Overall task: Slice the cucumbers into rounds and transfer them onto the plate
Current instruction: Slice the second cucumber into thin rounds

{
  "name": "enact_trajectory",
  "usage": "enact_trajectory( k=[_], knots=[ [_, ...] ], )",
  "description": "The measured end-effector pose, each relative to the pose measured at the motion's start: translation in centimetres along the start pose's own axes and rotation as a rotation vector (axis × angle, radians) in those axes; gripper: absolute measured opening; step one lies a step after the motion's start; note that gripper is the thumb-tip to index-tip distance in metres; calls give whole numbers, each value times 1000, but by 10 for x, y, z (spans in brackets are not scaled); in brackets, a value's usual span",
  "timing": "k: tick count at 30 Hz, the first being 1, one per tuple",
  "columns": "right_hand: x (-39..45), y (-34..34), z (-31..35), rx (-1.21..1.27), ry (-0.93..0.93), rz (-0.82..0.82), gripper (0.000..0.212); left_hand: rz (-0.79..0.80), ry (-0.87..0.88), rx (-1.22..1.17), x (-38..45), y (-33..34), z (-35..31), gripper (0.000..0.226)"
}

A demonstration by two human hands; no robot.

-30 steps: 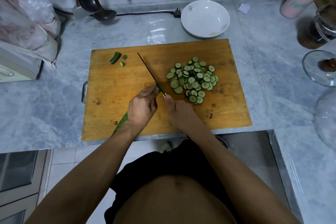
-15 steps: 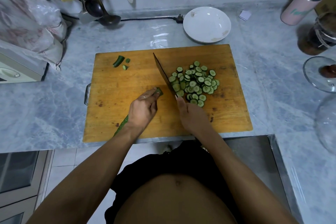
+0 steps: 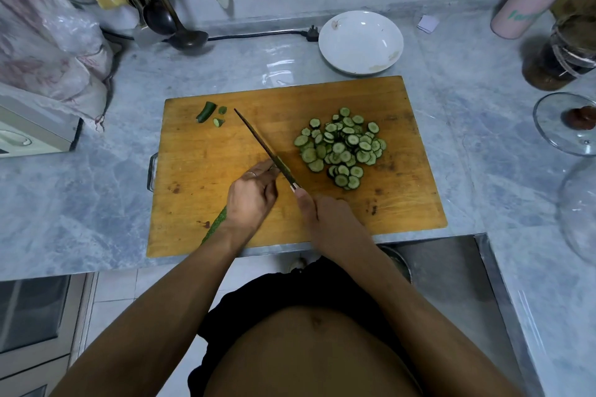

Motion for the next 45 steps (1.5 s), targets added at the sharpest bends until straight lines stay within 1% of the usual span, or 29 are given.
enact_trajectory(
  k=[6, 10, 17, 22, 26, 32, 38, 43, 45],
  knots=[
    [5, 5, 0, -2, -13, -12, 65, 1, -1, 25, 1, -1, -1, 27],
    [15, 5, -1, 22, 18, 6, 68, 22, -10, 21, 2, 4, 2, 41],
    [44, 16, 2, 30, 58, 4, 68, 10, -7, 0, 2, 6, 2, 33],
    [48, 8, 0, 38, 63, -1, 70, -54, -4, -53, 0, -1, 1, 34],
    [49, -1, -9, 61, 56, -22, 71, -64, -32, -96, -1, -2, 3, 35],
    [33, -20, -21, 75, 52, -70, 63, -77, -48, -102, -3, -3, 6, 32],
    [2, -17, -13, 8, -1, 6, 58, -79, -74, -119, -1, -2, 7, 32],
    [-9, -8, -4, -12, -44, 15, 58, -76, -74, -112, 1, 0, 10, 28],
    [-10, -7, -2, -11, -53, 10, 58, -67, -71, -117, 1, -1, 8, 29]
  ],
)
Point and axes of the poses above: each hand's wrist, its own x-axis towards the middle knuckle, its own y-axis out of the palm, z = x × y, the point moved 9 cm from there along x, towards the middle knuckle, and after that the axes turned 6 degrees about z, right-handed, at the moved point
